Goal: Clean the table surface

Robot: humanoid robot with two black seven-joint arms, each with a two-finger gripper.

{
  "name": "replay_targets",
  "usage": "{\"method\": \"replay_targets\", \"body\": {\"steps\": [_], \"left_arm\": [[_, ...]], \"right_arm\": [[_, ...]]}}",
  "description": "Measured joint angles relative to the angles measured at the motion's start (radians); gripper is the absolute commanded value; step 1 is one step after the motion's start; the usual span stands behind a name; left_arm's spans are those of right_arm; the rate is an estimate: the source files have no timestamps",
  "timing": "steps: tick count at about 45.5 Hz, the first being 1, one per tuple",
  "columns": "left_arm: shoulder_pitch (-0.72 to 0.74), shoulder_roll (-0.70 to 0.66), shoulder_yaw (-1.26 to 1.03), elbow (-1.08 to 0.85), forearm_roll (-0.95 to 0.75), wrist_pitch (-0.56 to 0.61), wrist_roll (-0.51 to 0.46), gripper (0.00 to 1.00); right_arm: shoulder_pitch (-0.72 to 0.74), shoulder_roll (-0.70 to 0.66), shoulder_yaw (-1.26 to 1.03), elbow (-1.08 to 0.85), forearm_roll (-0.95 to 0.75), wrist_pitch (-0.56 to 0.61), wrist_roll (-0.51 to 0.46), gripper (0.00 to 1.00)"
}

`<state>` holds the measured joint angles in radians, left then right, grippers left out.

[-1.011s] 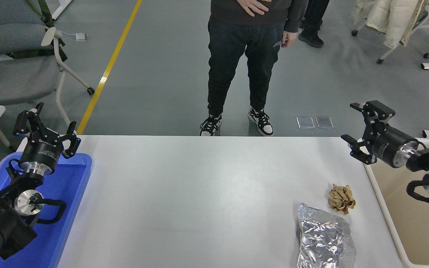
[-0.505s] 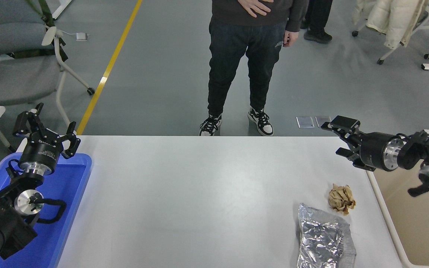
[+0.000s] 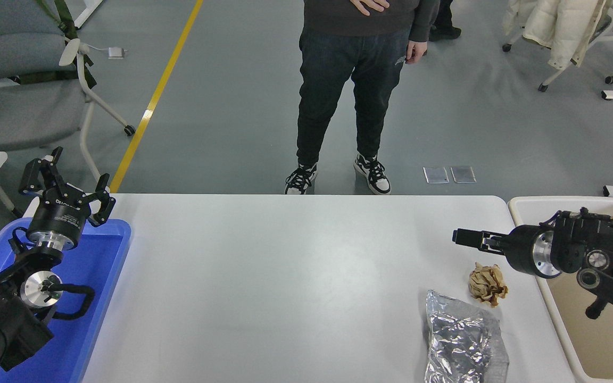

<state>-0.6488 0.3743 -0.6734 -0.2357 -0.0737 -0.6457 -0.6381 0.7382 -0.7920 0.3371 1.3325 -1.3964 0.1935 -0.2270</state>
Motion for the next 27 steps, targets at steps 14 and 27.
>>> {"method": "replay_targets", "body": {"steps": [14,27], "left_arm": [[0.000,0.000,0.000,0.000,0.000,0.000,0.000,1.00],[0.000,0.000,0.000,0.000,0.000,0.000,0.000,1.00]], "right_arm": [[-0.002,0.020,-0.079,-0.076,-0.078,-0.045,0.003,0.99],[-0.012,0.029,-0.113,-0.081,-0.092,-0.071,0.025,0.99]]}}
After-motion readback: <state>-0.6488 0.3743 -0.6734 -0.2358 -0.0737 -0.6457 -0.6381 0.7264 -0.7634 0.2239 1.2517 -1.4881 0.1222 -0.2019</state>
